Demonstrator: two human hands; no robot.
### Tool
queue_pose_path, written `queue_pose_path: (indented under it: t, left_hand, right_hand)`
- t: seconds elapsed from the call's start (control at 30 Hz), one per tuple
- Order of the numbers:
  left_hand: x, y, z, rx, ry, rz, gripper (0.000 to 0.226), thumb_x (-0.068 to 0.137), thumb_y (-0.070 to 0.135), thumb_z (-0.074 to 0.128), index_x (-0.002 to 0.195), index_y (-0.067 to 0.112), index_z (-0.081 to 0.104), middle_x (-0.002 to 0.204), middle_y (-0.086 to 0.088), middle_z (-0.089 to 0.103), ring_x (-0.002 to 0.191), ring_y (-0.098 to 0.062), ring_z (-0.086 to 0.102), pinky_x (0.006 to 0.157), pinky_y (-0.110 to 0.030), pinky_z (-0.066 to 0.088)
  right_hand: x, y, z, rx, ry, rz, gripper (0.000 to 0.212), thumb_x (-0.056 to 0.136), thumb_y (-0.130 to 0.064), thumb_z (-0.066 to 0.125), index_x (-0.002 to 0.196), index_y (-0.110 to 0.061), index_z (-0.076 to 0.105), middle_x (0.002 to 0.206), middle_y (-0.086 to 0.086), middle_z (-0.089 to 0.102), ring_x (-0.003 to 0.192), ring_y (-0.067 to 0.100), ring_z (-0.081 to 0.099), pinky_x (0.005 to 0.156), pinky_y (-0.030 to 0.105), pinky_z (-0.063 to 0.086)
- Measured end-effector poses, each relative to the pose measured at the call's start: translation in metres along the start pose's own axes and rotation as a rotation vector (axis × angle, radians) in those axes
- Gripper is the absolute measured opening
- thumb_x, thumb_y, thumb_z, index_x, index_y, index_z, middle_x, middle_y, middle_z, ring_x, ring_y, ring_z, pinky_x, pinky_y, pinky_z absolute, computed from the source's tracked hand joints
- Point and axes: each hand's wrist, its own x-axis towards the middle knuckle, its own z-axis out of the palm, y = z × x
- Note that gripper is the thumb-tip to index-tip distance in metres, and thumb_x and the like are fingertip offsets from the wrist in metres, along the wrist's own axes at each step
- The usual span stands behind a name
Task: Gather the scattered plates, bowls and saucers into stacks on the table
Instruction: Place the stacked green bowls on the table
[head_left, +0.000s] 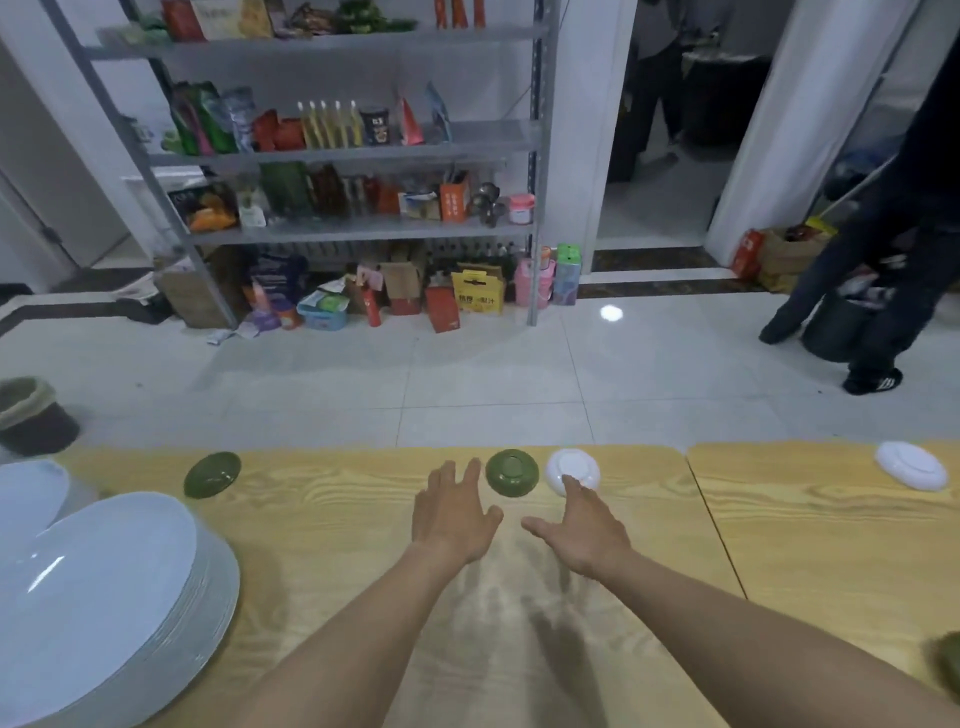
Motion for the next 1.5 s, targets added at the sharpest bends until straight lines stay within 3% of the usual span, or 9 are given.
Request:
queue_pose_path:
  t: [0.13, 0.27, 0.47, 0.53, 0.67, 0.9, 1.17, 1.33, 1.5]
  left_hand:
    - [0.056, -0.012, 0.003, -0.483, -0.065, -0.212, 0.037, 0.088, 0.036, 0.062, 0.118, 0.014, 0.058, 0.115, -0.006, 0.059, 0.104, -0.026, 0.057, 0.086, -0.033, 0.045]
    - [0.104, -0.014, 0.017, -0.784, -0.183, -0.344, 0.024, 0.081, 0.023, 0.071, 0.07, 0.015, 0.051, 0.072, -0.005, 0.053, 0.068, -0.024, 0.047, 0.063, -0.031, 0.042]
    - [0.156, -0.01, 0.053, -0.813, -0.247, -0.366, 0.027, 0.079, 0.015, 0.073, 0.082, 0.016, 0.046, 0.1, -0.008, 0.054, 0.083, -0.026, 0.054, 0.057, -0.029, 0.047]
    - [0.165, -0.009, 0.06, -0.772, -0.248, -0.348, 0.036, 0.075, 0.02, 0.079, 0.094, 0.015, 0.048, 0.109, -0.007, 0.054, 0.096, -0.027, 0.058, 0.062, -0.032, 0.056]
    - [0.178, -0.005, 0.067, -0.563, -0.273, -0.303, 0.062, 0.063, 0.029, 0.085, 0.113, 0.013, 0.052, 0.121, -0.009, 0.055, 0.105, -0.028, 0.06, 0.084, -0.035, 0.055]
    - [0.178, -0.005, 0.073, -0.569, -0.319, -0.379, 0.091, 0.038, 0.022, 0.089, 0.118, 0.007, 0.051, 0.12, -0.01, 0.057, 0.11, -0.03, 0.058, 0.084, -0.039, 0.057]
    - [0.133, 0.006, 0.059, -0.702, -0.127, -0.036, 0.036, 0.076, -0.006, 0.061, 0.095, 0.018, 0.042, 0.101, -0.007, 0.058, 0.086, -0.023, 0.056, 0.071, -0.033, 0.049]
    - [0.084, 0.046, 0.046, -0.766, -0.158, 0.186, 0.051, 0.079, -0.014, 0.044, 0.118, 0.019, 0.049, 0.119, 0.001, 0.056, 0.113, -0.021, 0.054, 0.096, -0.031, 0.044]
    - [0.023, 0.119, 0.044, -0.762, -0.279, 0.286, 0.076, 0.085, -0.008, 0.052, 0.15, 0.019, 0.026, 0.123, 0.008, 0.045, 0.109, -0.01, 0.048, 0.078, -0.016, 0.041]
  right_hand:
    - [0.049, -0.019, 0.028, 0.742, -0.038, 0.383, 0.066, 0.08, -0.036, 0.076, 0.135, -0.011, 0.049, 0.13, 0.008, 0.055, 0.113, 0.029, 0.056, 0.092, 0.038, 0.048]
    - [0.091, -0.024, 0.041, 0.981, -0.056, 0.521, 0.04, 0.08, -0.024, 0.078, 0.11, -0.005, 0.057, 0.102, 0.009, 0.058, 0.091, 0.025, 0.058, 0.061, 0.028, 0.053]
    - [0.128, -0.018, 0.057, 1.134, -0.073, 0.605, 0.017, 0.085, -0.005, 0.069, 0.083, -0.005, 0.053, 0.05, 0.003, 0.043, 0.029, 0.011, 0.043, 0.047, 0.025, 0.037]
    - [0.136, -0.017, 0.062, 1.117, -0.046, 0.614, 0.017, 0.083, -0.002, 0.069, 0.076, -0.003, 0.054, 0.04, 0.004, 0.044, 0.036, 0.016, 0.04, 0.052, 0.028, 0.036]
    - [0.148, -0.019, 0.066, 1.038, 0.024, 0.642, 0.02, 0.075, -0.007, 0.075, 0.089, 0.004, 0.064, 0.072, 0.014, 0.063, 0.06, 0.024, 0.051, 0.052, 0.029, 0.038]
    - [0.142, -0.017, 0.064, 1.039, 0.011, 0.619, 0.031, 0.08, -0.023, 0.077, 0.099, -0.003, 0.062, 0.079, 0.009, 0.061, 0.06, 0.02, 0.05, 0.051, 0.027, 0.039]
    - [0.113, -0.012, 0.055, 1.142, 0.052, 0.548, 0.053, 0.085, -0.064, 0.053, 0.1, -0.014, 0.064, 0.087, 0.012, 0.071, 0.077, 0.032, 0.072, 0.069, 0.042, 0.06]
    - [0.072, 0.01, 0.018, 1.088, 0.265, 0.459, 0.015, 0.095, -0.022, 0.054, 0.105, -0.012, 0.056, 0.102, 0.014, 0.068, 0.085, 0.032, 0.071, 0.08, 0.043, 0.059]
    - [0.011, 0.07, -0.029, 0.984, 0.357, 0.356, 0.024, 0.095, -0.006, 0.046, 0.113, -0.022, 0.046, 0.103, 0.012, 0.065, 0.085, 0.03, 0.07, 0.085, 0.047, 0.057]
